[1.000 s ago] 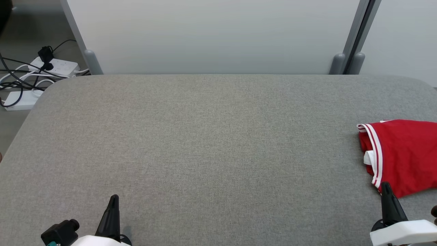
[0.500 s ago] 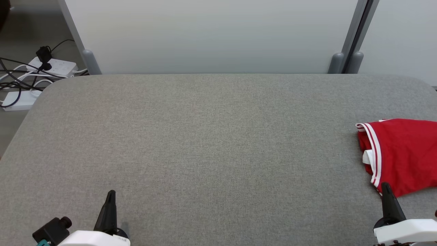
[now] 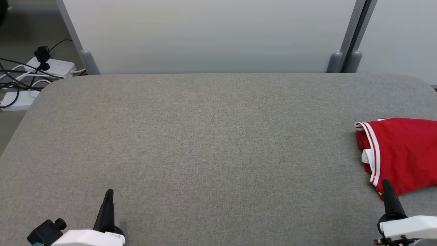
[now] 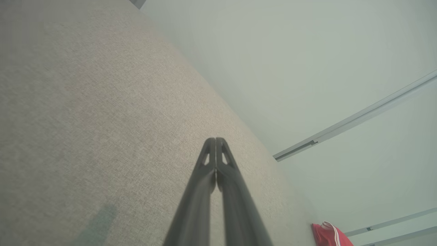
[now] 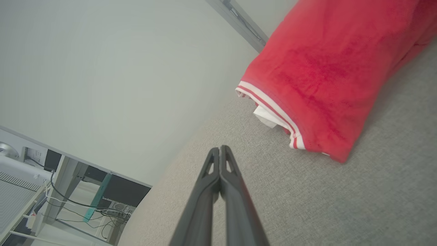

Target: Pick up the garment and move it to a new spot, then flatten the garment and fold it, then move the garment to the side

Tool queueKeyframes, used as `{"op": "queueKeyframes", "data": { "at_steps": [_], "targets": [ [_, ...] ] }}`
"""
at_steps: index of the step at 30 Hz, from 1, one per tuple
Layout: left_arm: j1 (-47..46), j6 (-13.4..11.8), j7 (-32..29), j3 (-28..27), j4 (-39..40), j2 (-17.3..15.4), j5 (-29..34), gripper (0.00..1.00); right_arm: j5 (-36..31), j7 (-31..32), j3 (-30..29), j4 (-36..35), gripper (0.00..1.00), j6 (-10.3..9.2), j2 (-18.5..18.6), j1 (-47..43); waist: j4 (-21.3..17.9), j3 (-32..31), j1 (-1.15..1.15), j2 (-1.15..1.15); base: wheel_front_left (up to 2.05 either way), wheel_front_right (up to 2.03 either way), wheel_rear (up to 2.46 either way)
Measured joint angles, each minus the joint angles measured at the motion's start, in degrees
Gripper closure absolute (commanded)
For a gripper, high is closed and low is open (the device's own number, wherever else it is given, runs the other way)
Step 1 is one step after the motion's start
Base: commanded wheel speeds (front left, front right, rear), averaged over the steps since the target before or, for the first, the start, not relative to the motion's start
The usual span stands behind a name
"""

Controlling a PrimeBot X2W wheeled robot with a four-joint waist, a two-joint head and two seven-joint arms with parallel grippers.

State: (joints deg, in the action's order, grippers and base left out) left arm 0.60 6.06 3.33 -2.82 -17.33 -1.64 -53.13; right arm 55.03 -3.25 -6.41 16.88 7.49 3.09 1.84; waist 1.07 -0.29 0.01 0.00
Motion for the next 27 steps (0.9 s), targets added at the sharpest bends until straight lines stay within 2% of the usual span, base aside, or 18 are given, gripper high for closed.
{"op": "queueKeyframes", "data": {
  "at_steps": [27],
  "targets": [
    [-2.3,0.4,-5.2,-0.9,0.9,-0.1,-20.1,1.00,19.0,4.9,-0.5,-0.8,1.00,-0.01,-0.6,0.7,-0.6,0.2,0.00,0.00,0.00,0.00,0.00]
  ]
}}
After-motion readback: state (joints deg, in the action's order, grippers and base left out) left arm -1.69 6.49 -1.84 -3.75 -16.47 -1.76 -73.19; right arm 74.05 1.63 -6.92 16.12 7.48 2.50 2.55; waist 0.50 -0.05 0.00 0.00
